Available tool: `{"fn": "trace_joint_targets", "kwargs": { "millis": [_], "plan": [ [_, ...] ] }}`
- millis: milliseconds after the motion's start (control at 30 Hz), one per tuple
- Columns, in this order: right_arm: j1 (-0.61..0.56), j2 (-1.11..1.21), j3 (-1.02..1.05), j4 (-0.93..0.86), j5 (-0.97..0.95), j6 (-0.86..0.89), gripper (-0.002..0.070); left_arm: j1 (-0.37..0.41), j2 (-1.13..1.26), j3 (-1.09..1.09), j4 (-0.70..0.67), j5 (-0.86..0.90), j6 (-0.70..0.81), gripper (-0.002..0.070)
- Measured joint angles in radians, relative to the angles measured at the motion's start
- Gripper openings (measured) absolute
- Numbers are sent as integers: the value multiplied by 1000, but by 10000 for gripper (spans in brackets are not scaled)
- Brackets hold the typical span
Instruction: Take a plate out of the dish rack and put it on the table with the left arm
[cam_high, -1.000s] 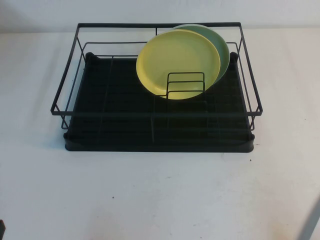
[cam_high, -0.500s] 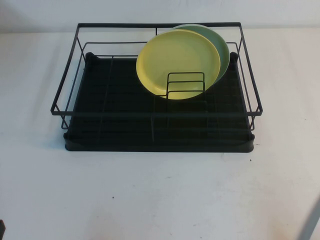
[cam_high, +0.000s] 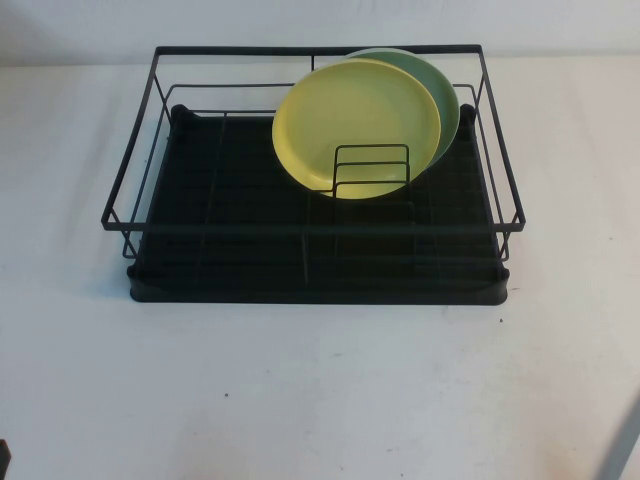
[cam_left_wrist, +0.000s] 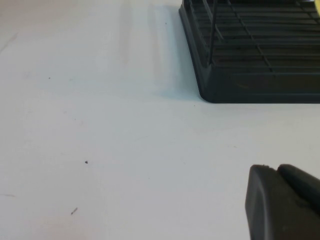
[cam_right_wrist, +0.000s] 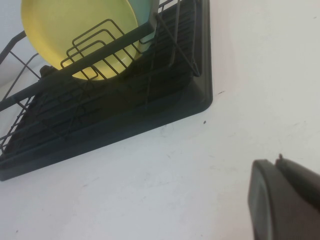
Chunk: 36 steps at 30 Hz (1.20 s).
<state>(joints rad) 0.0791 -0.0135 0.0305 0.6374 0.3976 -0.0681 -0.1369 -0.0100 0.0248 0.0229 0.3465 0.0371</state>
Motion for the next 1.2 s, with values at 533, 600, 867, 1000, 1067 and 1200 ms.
{"fn": "trace_joint_targets", "kwargs": {
  "millis": [533,600,867,1000,1067,1200],
  "plan": [
    [0,0,0,0,0,0,-20,0,0,0,-560,-237,-363,-3],
    [0,0,0,0,0,0,-20,0,0,0,-519,-246,-320,-3],
    [0,0,0,0,0,0,-20,0,0,0,-501,-250,-297,-3],
    [0,0,0,0,0,0,-20,0,0,0,-501,-284,-297,-3],
    [0,0,0,0,0,0,-20,0,0,0,-501,-275,-297,-3],
    [0,0,0,0,0,0,-20,0,18,-121,-450,-78,-218,-3]
  ]
}}
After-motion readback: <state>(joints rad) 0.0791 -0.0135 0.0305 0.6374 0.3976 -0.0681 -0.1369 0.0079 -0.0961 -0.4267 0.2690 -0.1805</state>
